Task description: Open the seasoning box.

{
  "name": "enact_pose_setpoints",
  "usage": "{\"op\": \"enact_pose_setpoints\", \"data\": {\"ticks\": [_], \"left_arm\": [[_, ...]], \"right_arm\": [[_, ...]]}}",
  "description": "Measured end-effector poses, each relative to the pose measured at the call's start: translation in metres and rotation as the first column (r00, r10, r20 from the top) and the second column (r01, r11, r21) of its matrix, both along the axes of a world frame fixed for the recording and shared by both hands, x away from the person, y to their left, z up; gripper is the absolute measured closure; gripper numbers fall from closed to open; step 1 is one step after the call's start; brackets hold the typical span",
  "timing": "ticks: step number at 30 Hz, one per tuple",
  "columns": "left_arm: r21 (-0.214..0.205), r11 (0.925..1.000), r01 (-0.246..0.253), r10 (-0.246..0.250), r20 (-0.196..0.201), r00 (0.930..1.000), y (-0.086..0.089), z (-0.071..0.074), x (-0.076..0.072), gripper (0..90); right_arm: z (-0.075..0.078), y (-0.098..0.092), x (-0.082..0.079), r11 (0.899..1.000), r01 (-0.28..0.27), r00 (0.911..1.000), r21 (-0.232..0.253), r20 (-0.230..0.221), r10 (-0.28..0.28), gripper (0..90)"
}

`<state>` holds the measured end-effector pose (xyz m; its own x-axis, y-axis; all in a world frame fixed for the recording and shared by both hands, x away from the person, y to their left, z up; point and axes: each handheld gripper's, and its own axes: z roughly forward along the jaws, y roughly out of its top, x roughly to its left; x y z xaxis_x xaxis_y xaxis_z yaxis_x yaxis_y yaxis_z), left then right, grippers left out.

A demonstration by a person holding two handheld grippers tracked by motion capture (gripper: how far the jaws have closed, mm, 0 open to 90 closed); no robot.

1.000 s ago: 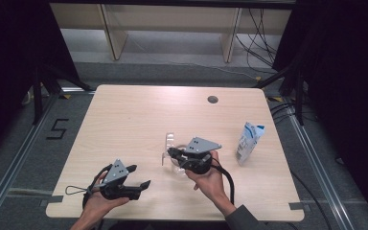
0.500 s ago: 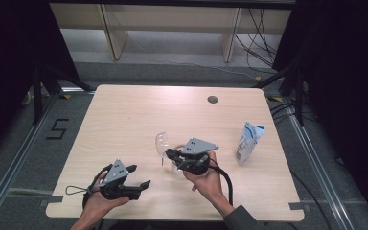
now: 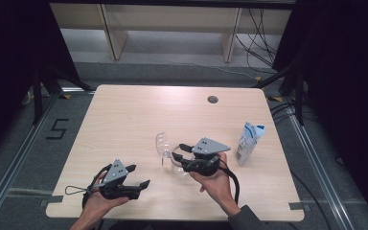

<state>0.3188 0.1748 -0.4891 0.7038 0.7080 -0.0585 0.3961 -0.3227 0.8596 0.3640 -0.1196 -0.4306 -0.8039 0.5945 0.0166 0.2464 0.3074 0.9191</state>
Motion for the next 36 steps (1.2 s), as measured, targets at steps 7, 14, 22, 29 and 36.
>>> {"op": "enact_pose_setpoints", "data": {"ticks": [7,14,22,29,36], "left_arm": [[0.005,0.9999,0.009,-0.009,0.0,1.0,0.0,0.0,0.0,23.5],[0.003,1.0,0.008,-0.008,0.005,1.0,0.0,0.0,0.0,23.5],[0.006,1.0,0.007,-0.007,0.0,1.0,-0.001,0.0,0.001,23.5],[0.015,0.9998,0.013,-0.013,0.0,0.9999,-0.002,-0.001,0.001,23.5],[0.002,0.9999,0.016,-0.016,0.004,0.9999,-0.002,-0.001,0.002,23.5]], "right_arm": [[0.002,-0.028,-0.018,0.992,0.116,0.9932,0.041,-0.003,-0.116,46.5],[-0.002,-0.055,-0.036,0.975,0.218,0.9744,0.051,0.044,-0.22,42.6],[-0.013,-0.092,-0.046,0.925,0.368,0.9286,0.097,0.01,-0.371,37.5],[-0.018,-0.125,-0.052,0.866,0.485,0.8704,0.12,0.027,-0.492,34.1],[-0.025,-0.148,-0.05,0.812,0.575,0.8154,0.1,0.01,-0.579,30.5]]}}
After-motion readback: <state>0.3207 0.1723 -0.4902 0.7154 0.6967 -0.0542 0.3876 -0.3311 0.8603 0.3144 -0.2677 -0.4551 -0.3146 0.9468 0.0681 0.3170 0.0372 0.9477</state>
